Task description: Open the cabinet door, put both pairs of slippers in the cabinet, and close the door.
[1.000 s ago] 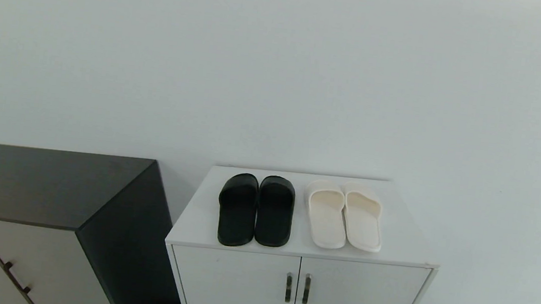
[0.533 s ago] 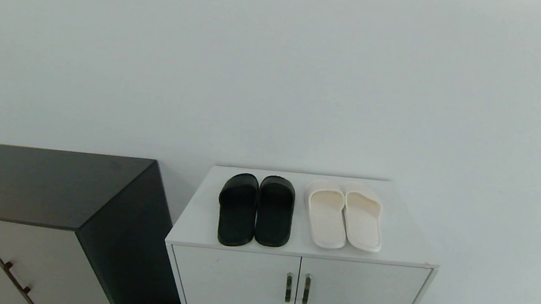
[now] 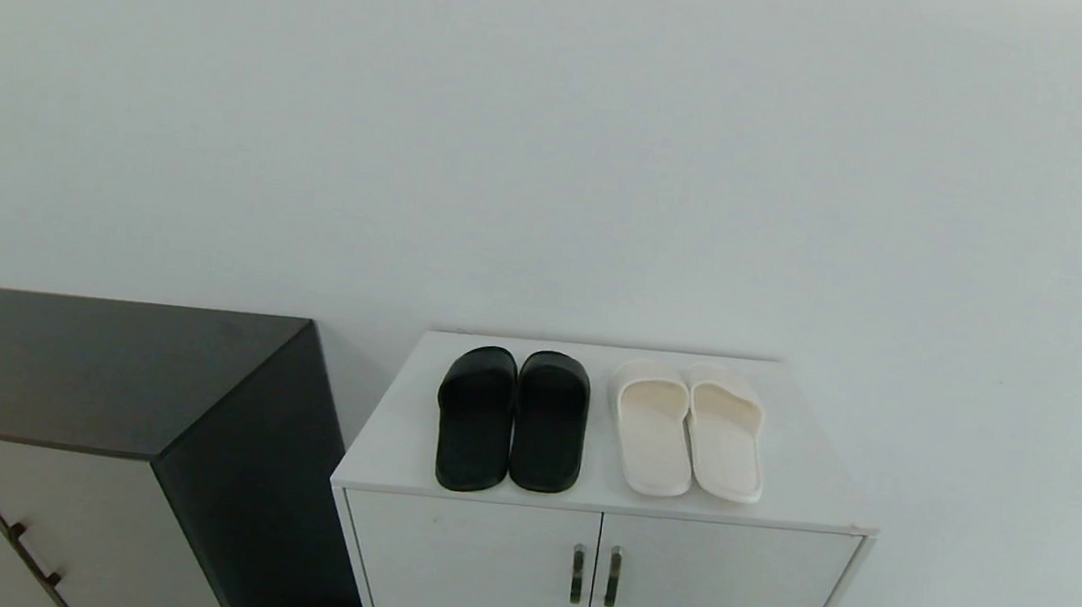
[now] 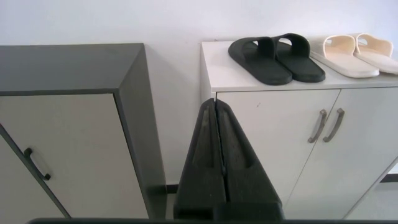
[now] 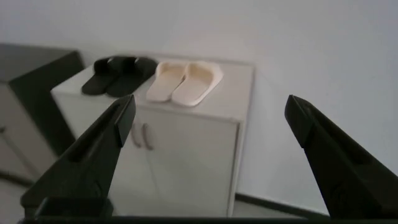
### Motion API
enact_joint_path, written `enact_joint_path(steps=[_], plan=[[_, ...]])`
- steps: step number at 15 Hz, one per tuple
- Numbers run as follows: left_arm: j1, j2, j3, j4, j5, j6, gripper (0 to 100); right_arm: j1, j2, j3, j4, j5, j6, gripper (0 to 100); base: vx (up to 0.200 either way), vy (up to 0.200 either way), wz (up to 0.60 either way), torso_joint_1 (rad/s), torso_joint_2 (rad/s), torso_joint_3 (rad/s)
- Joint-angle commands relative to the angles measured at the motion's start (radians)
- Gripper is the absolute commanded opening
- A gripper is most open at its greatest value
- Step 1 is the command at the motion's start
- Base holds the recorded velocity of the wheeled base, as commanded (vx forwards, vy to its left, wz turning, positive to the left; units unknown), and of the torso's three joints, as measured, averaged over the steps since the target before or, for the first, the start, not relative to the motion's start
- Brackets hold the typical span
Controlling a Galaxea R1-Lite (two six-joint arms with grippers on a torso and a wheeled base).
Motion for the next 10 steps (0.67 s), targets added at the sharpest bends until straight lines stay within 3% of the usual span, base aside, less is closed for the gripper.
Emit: enact_joint_path(steps=[1,4,5,6,7,8,10], plan=[[0.0,0.001,0.0,0.0,0.0,0.0,0,0.036,0.325,0.03,-0.01,0.156,0.0,100,0.0,0.0,0.0,0.0,0.0,0.0],[0.0,0.001,0.0,0.0,0.0,-0.001,0,0.209,0.661,0.02,-0.335,0.138,0.132,100,0.0,0.0,0.0,0.0,0.0,0.0],[0.0,0.001,0.0,0.0,0.0,0.0,0,0.287,0.762,0.016,-0.459,0.085,0.204,100,0.0,0.0,0.0,0.0,0.0,0.0],[0.0,0.001,0.0,0.0,0.0,0.0,0,0.287,0.762,0.016,-0.459,0.085,0.204,100,0.0,0.0,0.0,0.0,0.0,0.0],[0.0,0.001,0.0,0.0,0.0,0.0,0,0.445,0.914,-0.023,-0.579,-0.06,0.293,100,0.0,0.0,0.0,0.0,0.0,0.0],[0.0,0.001,0.0,0.0,0.0,0.002,0,0.516,0.991,-0.069,-0.603,-0.142,0.321,100,0.0,0.0,0.0,0.0,0.0,0.0],[0.0,0.001,0.0,0.0,0.0,0.003,0,0.573,1.055,-0.135,-0.586,-0.191,0.322,100,0.0,0.0,0.0,0.0,0.0,0.0]])
